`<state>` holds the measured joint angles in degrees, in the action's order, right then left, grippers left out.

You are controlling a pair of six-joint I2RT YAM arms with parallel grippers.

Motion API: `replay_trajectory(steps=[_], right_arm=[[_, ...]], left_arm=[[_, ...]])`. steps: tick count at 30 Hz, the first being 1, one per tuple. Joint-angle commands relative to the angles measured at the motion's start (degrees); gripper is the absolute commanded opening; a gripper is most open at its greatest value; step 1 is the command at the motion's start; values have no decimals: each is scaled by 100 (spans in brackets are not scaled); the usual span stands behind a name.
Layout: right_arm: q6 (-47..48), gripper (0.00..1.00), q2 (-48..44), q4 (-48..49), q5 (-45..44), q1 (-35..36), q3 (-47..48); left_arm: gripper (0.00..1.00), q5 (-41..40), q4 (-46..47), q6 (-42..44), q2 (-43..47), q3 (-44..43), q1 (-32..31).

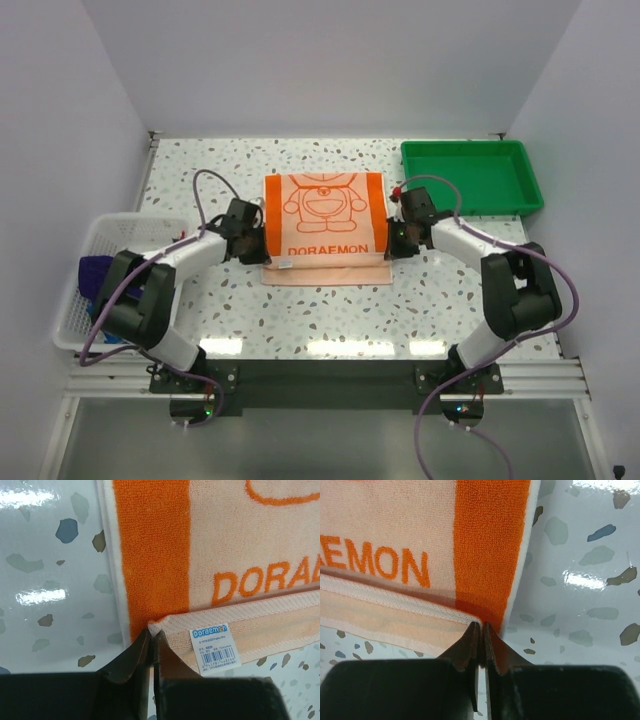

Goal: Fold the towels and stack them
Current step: Fold the towel

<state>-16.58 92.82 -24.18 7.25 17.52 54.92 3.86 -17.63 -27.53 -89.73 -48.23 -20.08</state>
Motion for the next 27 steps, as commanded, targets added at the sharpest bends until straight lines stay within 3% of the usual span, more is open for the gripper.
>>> replay_trajectory(steps=[1, 3, 9, 14, 16, 22, 27], right_arm=[[111, 9, -158, -174, -786, -214, -121], [85, 21, -263, -288, -629, -214, -165], [-195, 37, -1115, -438, 100, -196, -761], [-469, 39, -1854, -456, 295, -196, -1237], [-452, 46, -2144, -412, 347, -187, -1220], [-267, 53, -2031, -359, 111, -29, -544], [-372, 53, -1522, -184, -249, 418, -210]], left_arm=[[9, -825, -390, 73, 271, 252, 135], [20, -755, -425, 11, 517, 340, 127], [47, -440, -373, -472, 1536, 1016, 65], [64, 1, -171, -1043, 2458, 1834, 30], [71, -122, -258, -1097, 2636, 1878, 30], [74, -552, -390, -1149, 2707, 1204, 30], [72, -676, -321, -1167, 2128, 885, 21]])
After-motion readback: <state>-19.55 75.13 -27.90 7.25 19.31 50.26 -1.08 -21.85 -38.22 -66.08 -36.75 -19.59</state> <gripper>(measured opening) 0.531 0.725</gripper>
